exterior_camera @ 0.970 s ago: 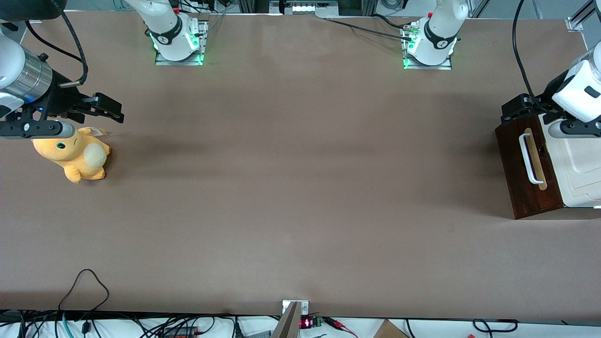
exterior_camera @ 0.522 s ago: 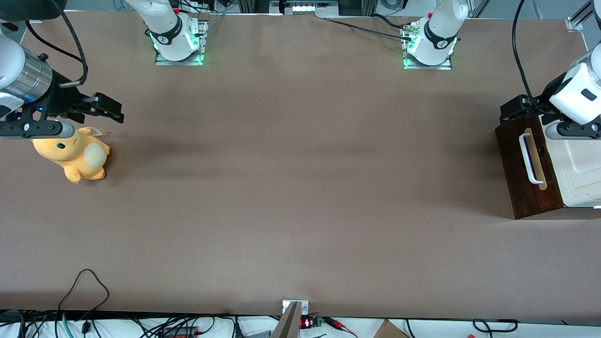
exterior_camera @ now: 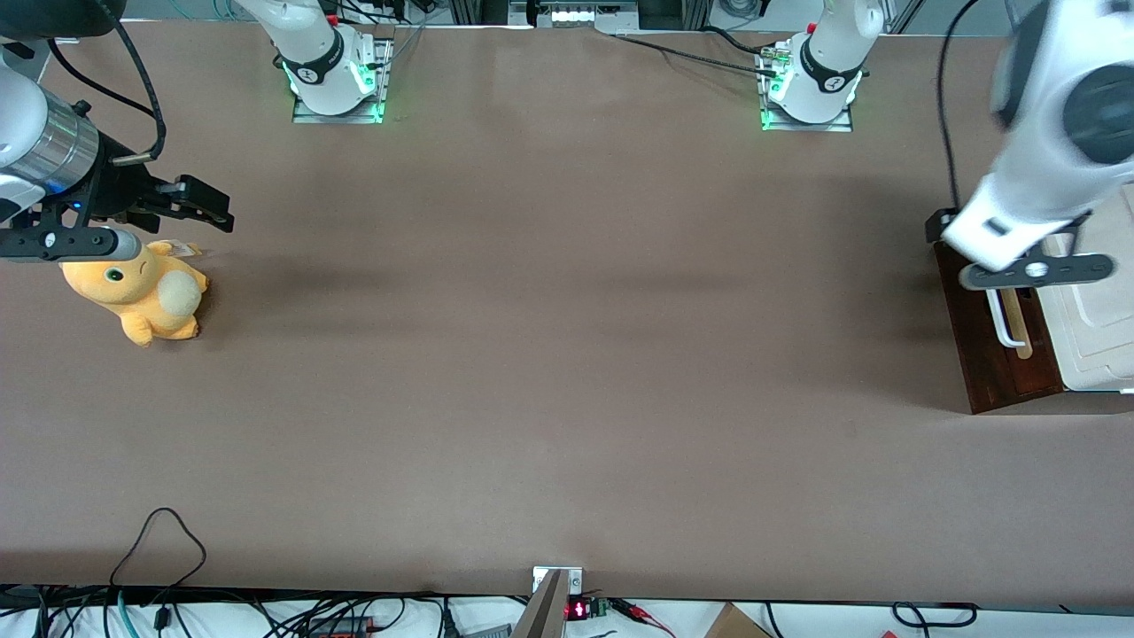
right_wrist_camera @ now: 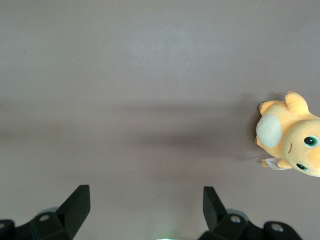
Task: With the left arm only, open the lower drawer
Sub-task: 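Lower the open left gripper to the lower drawer's white bar handle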
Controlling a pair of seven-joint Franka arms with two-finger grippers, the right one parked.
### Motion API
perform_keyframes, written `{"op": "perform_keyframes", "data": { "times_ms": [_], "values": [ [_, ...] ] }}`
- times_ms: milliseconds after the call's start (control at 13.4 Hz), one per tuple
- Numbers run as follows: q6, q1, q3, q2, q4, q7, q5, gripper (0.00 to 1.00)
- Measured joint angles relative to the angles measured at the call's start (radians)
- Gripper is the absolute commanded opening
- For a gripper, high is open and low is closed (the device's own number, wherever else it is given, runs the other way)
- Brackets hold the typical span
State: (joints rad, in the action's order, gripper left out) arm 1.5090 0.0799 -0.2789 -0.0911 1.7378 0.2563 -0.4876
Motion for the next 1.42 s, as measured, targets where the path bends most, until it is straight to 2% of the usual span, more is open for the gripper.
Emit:
{"op": "perform_keyframes", "data": {
  "times_ms": [224,597,746,970,1194,1418],
  "values": [
    [0.000,-0.007,-0.068,-0.023,0.149,0.182,-0.195,1.00],
    [0.013,-0.023,-0.079,-0.084,0.370,0.410,-0.472,1.00],
    [0.037,-0.037,-0.079,-0.120,0.453,0.506,-0.568,1.00],
    [0.045,-0.043,-0.073,-0.188,0.499,0.567,-0.700,1.00],
    [0.089,-0.063,0.026,-0.256,0.503,0.582,-0.837,1.00],
    [0.249,-0.066,0.155,-0.292,0.502,0.584,-0.954,1.00]
  ]
}}
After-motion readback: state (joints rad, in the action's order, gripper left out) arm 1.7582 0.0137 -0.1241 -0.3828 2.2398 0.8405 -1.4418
